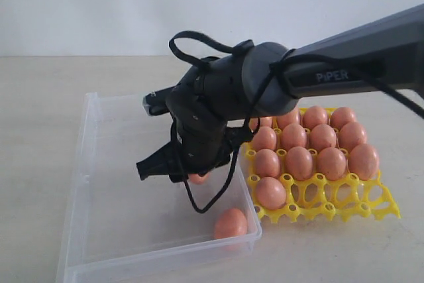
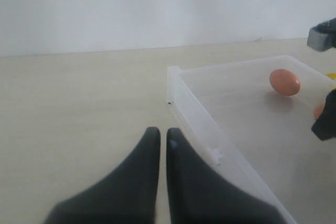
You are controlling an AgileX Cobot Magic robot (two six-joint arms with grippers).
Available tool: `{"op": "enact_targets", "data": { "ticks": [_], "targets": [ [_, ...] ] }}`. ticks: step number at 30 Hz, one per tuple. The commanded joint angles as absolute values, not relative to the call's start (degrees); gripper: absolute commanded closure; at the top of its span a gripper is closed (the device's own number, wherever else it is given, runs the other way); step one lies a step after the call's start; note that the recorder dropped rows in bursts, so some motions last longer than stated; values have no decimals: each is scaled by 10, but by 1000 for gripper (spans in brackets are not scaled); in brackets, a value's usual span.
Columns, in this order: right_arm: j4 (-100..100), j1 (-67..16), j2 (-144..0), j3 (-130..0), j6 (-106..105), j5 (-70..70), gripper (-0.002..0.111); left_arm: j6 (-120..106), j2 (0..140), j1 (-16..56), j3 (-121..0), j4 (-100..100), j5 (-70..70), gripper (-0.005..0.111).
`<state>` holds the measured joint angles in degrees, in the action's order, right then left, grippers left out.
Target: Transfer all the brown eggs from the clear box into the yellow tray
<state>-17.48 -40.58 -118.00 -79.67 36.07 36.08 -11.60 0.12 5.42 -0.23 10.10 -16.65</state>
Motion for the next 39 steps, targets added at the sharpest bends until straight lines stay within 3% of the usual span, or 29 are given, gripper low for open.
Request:
{"op": "enact_targets", "data": {
  "ticks": [1, 5, 8, 11, 18, 24, 26, 28, 30, 32, 39],
  "targets": [
    [-264, -413, -1101, -740, 378, 255, 108, -116, 0, 57, 0, 100, -163, 103],
    [-506, -409, -992, -585, 540, 90, 108, -116, 0, 57, 0, 100, -163, 103],
    [-731, -401, -912, -485, 671, 43, 108, -116, 0, 57, 0, 100, -163, 103],
    [-839, -398, -864, -417, 704, 160, 108, -116, 0, 57, 0, 100, -163, 103],
    [-947, -390, -847, -386, 777, 693, 108, -116, 0, 57, 0, 100, -163, 103],
    [-999, -292, -816, -440, 989, 676, 108, -116, 0, 57, 0, 100, -163, 103],
    [-999, -233, -818, -478, 939, 658, 108, -116, 0, 57, 0, 100, -163, 103],
    [-999, -159, -818, -492, 757, 620, 108, -116, 0, 57, 0, 100, -163, 103],
    [-942, -92, -818, -504, 536, 629, 108, -116, 0, 57, 0, 100, -163, 103],
    [-702, -19, -818, -556, 375, 693, 108, -116, 0, 57, 0, 100, -163, 103],
    [136, -6, -806, -640, -238, 700, 108, -116, 0, 57, 0, 100, -163, 103]
  ]
}}
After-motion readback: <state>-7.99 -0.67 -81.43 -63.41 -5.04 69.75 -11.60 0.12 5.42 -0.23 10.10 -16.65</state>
